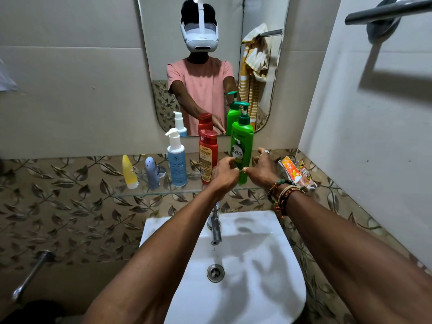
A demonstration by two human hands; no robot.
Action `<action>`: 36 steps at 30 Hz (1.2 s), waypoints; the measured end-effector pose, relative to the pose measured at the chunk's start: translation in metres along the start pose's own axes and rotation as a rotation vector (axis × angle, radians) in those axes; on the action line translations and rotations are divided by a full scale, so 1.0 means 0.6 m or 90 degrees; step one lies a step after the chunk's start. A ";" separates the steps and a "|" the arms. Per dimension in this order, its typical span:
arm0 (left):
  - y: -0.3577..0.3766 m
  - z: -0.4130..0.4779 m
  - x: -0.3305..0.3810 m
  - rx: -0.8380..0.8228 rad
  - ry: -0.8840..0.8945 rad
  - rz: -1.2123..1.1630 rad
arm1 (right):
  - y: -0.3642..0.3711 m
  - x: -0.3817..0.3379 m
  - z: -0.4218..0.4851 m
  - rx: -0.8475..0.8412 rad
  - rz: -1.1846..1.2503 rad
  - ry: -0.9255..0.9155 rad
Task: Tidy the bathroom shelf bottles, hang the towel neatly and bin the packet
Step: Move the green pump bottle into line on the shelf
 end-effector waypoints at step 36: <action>-0.031 -0.117 0.017 0.099 0.168 0.208 | -0.012 -0.046 -0.179 0.143 -0.486 -0.153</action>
Point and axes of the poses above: each hand's wrist, its own z-axis towards the middle knuckle, its own y-axis out of the palm, x = y × z, the point moved 6 cm from there along z, towards the middle knuckle, and after that the axes turned 8 degrees about -x, right-handed, at the moved point
